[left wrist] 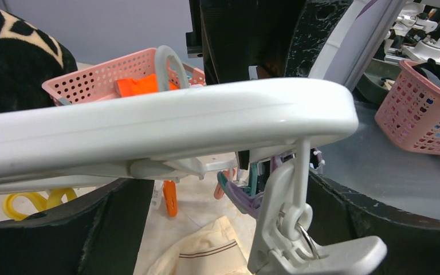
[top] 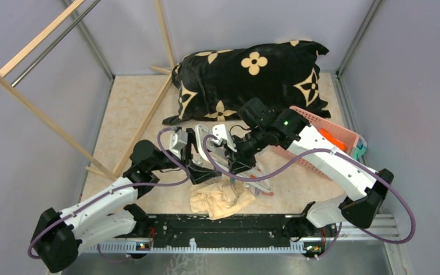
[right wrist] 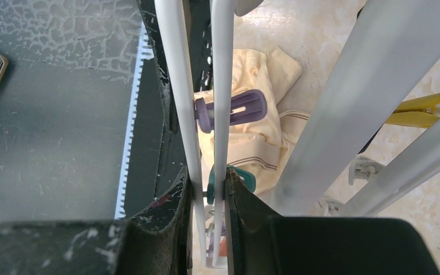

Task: Clip the underwear to the hanger
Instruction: Open the clamp at the hanger.

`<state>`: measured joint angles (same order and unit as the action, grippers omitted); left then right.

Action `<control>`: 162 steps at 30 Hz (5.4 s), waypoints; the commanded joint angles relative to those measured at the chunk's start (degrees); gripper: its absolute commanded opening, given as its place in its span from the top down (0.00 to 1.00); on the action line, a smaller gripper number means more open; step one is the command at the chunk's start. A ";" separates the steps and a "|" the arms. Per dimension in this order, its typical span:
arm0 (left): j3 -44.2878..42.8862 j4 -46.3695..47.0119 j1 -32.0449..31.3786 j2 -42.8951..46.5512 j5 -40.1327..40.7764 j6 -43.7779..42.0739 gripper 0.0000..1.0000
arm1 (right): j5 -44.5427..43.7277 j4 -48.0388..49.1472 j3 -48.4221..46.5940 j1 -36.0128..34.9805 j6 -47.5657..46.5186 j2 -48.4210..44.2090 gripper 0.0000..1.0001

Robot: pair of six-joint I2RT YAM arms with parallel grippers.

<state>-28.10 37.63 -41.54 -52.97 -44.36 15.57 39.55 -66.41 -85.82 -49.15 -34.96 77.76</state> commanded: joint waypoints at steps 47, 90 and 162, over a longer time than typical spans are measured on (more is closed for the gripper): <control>-1.53 -6.57 -0.56 6.72 -0.28 -5.85 0.03 | -6.56 12.94 1.61 -0.06 1.69 -5.64 1.00; -2.10 -0.68 -0.56 2.79 -3.37 -2.55 0.11 | -3.33 12.68 0.09 -0.07 1.32 -3.09 1.00; -2.49 -6.77 -0.52 3.58 -0.93 -4.69 1.00 | -6.62 12.23 0.97 -0.99 1.39 -6.43 1.00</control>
<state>-29.34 33.82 -41.91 -50.68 -45.28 11.75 33.52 -59.72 -82.50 -49.78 -32.53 75.48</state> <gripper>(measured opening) 0.266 0.177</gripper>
